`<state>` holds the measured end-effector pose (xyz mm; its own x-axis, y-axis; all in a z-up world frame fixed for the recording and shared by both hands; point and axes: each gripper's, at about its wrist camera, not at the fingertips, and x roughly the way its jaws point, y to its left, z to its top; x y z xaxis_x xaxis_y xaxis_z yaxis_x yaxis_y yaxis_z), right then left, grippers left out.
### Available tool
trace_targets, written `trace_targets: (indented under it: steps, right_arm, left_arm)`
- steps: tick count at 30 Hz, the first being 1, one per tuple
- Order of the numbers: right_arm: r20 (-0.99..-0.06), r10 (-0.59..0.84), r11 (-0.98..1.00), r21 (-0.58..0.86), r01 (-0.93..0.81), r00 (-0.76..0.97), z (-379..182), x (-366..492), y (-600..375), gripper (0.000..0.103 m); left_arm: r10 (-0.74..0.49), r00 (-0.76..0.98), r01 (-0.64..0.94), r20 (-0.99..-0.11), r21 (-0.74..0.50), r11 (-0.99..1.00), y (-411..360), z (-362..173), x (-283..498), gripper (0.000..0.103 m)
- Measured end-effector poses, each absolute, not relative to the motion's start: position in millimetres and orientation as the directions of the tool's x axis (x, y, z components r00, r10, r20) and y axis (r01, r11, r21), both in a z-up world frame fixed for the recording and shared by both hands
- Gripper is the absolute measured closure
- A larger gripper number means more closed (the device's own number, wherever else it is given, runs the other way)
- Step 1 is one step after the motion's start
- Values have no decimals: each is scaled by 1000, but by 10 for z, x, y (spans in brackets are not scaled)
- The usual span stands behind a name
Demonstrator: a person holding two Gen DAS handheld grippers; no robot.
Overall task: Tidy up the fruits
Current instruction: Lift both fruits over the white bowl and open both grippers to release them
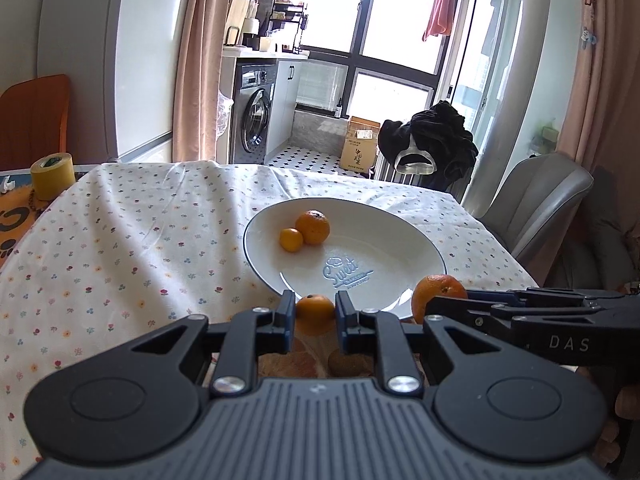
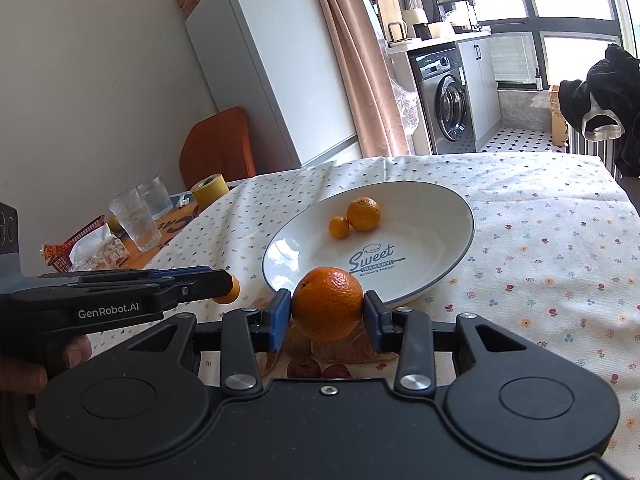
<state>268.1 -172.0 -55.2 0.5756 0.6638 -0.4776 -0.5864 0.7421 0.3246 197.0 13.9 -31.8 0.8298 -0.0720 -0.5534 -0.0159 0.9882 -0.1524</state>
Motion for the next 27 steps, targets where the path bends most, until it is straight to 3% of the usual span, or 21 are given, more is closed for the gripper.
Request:
trace_targets:
  steps: [27]
  right_arm:
    - [-478,662,746,354,-563,577,-677,3172,-1660,66]
  left_arm:
    - [-84,783,-8,-616,-145,989,131,-558,2546,84]
